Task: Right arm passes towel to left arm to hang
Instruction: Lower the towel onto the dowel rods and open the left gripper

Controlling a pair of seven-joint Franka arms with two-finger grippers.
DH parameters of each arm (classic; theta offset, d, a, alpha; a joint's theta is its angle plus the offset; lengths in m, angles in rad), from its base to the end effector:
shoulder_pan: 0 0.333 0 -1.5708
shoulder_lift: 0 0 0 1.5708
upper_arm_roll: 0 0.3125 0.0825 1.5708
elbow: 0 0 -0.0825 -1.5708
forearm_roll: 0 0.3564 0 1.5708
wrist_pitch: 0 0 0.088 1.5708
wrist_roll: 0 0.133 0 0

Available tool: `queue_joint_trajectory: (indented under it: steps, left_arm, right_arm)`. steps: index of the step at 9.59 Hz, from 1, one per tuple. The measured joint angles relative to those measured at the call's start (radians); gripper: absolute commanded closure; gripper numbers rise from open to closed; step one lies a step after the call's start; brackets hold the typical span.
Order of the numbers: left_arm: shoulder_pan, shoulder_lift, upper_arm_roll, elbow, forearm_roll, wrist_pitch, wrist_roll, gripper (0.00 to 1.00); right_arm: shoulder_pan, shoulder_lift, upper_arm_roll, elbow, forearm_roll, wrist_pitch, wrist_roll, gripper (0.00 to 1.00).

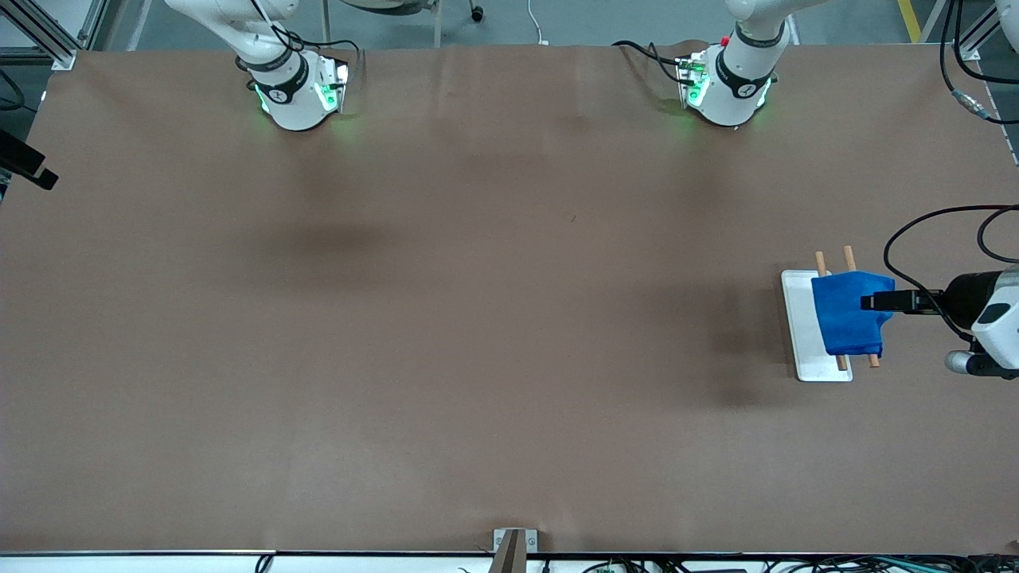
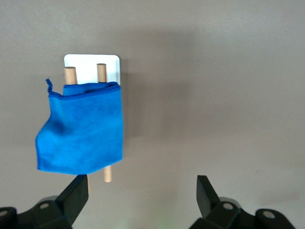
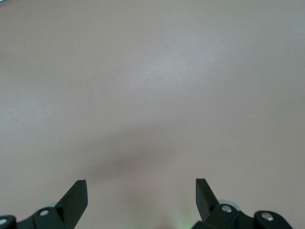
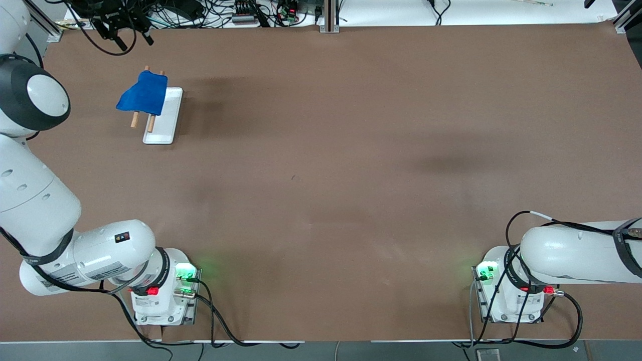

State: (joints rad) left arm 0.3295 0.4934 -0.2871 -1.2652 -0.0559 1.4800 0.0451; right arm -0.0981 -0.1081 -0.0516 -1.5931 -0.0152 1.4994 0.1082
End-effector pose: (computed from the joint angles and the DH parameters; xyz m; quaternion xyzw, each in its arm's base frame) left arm 0.6302 0.0544 0.4428 0.9870 0.0072 -0.1241 0.1021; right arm 0.4803 -0.0761 0.6335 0.9916 -0.1290 0.0070 0.0049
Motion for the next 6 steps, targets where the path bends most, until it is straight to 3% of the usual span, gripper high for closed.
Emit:
queue_joint_trajectory:
  steps: [6]
  left_arm:
    - [-0.094, -0.132, -0.087, 0.006, 0.040, 0.002, -0.212, 0.00]
  right_arm:
    - [0.000, 0.000, -0.001, 0.000, 0.000, 0.000, 0.000, 0.00]
